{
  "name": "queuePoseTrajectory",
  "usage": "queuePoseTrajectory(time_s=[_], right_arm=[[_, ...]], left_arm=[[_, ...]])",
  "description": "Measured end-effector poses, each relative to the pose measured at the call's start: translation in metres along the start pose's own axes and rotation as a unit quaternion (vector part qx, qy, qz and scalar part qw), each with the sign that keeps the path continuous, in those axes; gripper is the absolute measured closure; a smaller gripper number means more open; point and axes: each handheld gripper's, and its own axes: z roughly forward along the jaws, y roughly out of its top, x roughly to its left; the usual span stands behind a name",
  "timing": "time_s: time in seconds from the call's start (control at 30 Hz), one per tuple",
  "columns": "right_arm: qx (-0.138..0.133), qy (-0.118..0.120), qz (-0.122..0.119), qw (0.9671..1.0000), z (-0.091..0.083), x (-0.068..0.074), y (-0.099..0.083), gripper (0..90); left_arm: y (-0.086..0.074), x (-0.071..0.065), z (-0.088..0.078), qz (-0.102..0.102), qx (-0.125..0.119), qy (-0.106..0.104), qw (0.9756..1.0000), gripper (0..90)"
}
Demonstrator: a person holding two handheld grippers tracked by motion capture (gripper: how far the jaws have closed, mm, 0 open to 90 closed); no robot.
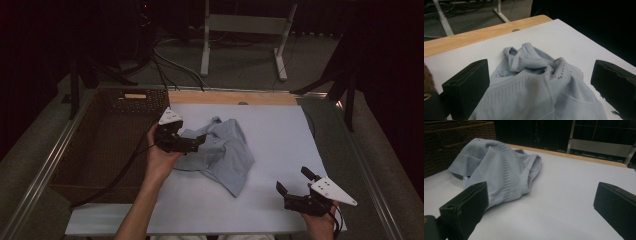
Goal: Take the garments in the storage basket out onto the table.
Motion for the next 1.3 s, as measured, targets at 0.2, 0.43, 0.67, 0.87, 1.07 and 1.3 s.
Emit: queuePoseTrajectory(time_s=[0.2, 0.43, 0.67, 0.87, 1.07, 1.3], right_arm=[[0.001, 0.0, 0.0, 1.0, 0.0, 0.0, 0.0, 0.2], [0.001, 0.002, 0.001, 1.0, 0.002, 0.0, 0.0, 0.2], [0.002, 0.003, 0.001, 1.0, 0.003, 0.001, 0.0, 0.2], [0.004, 0.003, 0.001, 1.0, 0.003, 0.001, 0.0, 0.2], [0.004, 0.003, 0.002, 1.0, 0.003, 0.001, 0.0, 0.2], [0.005, 0.003, 0.004, 1.0, 0.005, 0.002, 0.0, 0.2]], left_arm=[[-0.003, 0.003, -0.012, -0.005, -0.009, 0.005, 0.9999, 3.7], [-0.008, 0.008, -0.023, -0.009, -0.015, 0.015, 0.9997, 3.7], [-0.014, 0.011, -0.036, -0.012, -0.018, 0.022, 0.9995, 3.7], [-0.018, 0.013, -0.043, -0.016, -0.023, 0.024, 0.9993, 3.8], [-0.024, 0.014, -0.05, -0.025, -0.032, 0.024, 0.9989, 3.7], [-0.028, 0.009, -0.057, -0.019, -0.039, 0.031, 0.9986, 3.7]])
